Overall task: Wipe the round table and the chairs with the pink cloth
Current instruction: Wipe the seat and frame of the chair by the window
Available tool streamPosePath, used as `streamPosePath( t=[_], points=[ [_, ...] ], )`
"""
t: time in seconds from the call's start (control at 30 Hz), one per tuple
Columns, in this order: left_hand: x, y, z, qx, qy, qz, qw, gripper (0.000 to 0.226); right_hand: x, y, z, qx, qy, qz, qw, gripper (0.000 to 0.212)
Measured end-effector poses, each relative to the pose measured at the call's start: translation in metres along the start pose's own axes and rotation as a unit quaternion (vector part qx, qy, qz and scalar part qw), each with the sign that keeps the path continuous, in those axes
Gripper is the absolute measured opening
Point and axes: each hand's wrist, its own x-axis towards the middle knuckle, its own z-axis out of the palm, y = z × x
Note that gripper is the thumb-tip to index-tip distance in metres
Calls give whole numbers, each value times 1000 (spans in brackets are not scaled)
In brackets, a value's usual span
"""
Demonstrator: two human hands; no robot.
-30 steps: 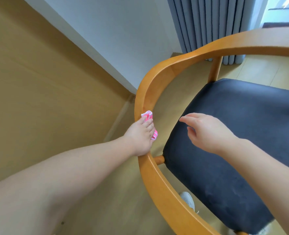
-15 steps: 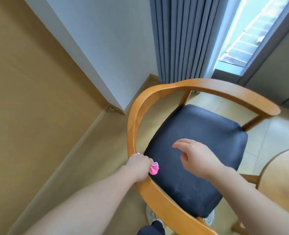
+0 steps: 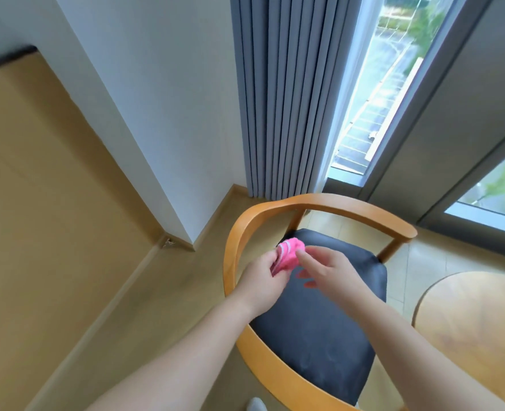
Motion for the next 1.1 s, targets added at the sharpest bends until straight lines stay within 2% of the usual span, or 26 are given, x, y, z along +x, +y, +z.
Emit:
streamPosePath(
  t=[0.07, 0.17, 0.2, 0.3, 0.47, 0.67, 0.77, 0.93, 1.1],
  points=[
    [-8, 12, -4, -23, -14, 24, 999, 38, -6, -17, 3, 35, 25, -25, 999, 35],
    [-18, 26, -13, -57, -24, 69, 996, 36, -17, -32, 2, 38, 71, -50, 996, 11],
    [-22, 30, -15, -66, -19, 71, 995, 36, -21, -35, 1, 39, 68, -56, 995, 8],
    [-35, 35, -14, -54, 4, 62, 997, 45, -39, -42, -1, 26, 44, -71, 996, 18],
    [-51, 52, -9, -36, 80, 71, 994, 18, -66, -42, -14, -62, 74, -81, 992, 34],
    [-87, 65, 15, -2, 60, 83, 995, 18, -111, -24, -41, -121, 127, -96, 980, 20],
    [-111, 70, 35, -6, 57, 83, 995, 19, -135, -6, -47, -97, 168, -78, 978, 13],
    [-155, 73, 57, -13, 38, 76, 996, 13, -177, 10, -45, -7, 175, -79, 981, 23],
    [-184, 70, 67, 10, 3, 71, 997, 9, -208, 22, -40, 4, 168, -92, 981, 46]
  ],
)
